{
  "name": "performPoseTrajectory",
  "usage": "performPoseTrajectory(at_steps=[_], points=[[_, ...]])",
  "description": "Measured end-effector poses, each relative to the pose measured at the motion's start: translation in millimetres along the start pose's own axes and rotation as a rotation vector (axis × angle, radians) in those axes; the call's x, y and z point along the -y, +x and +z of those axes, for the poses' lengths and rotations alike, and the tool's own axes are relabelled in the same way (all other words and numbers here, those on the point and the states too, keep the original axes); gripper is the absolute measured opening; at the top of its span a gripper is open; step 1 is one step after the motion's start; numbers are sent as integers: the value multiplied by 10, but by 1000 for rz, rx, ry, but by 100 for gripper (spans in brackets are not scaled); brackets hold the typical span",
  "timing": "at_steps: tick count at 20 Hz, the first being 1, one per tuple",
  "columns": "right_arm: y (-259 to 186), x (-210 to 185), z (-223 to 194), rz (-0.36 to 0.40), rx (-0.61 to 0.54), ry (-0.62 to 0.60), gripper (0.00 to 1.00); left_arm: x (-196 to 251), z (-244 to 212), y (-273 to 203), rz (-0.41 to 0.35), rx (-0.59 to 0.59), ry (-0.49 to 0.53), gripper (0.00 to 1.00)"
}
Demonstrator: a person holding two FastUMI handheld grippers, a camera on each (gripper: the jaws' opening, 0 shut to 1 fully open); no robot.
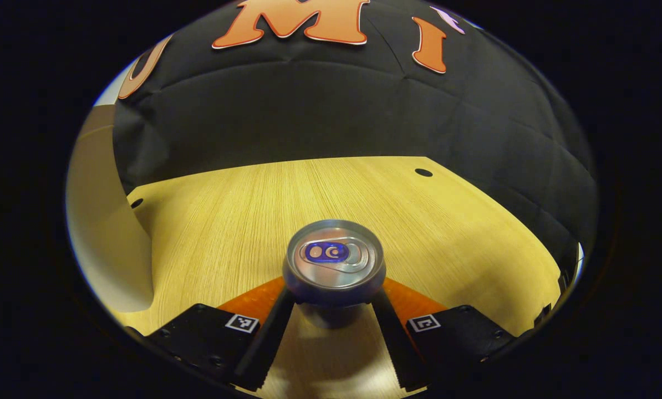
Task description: Press the lid of the desktop garbage bin to open it, pick up the crumpled paper on the desktop and throw it into the bin, then pick up the pop can on the desktop and drop it into the bin, and finally close the garbage bin lid.
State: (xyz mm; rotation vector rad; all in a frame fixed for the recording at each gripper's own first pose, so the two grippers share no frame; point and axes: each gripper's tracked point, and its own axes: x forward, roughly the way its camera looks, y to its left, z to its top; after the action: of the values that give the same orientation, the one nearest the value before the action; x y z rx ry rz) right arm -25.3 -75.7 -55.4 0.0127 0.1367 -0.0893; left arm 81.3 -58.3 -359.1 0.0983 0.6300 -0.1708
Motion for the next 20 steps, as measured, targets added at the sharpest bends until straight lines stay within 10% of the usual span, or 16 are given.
performPoseTrajectory(at_steps=[20], points=[[189, -773, 103, 142, 59, 44, 94, -754, 1391, -2302, 158, 375, -74, 79]])
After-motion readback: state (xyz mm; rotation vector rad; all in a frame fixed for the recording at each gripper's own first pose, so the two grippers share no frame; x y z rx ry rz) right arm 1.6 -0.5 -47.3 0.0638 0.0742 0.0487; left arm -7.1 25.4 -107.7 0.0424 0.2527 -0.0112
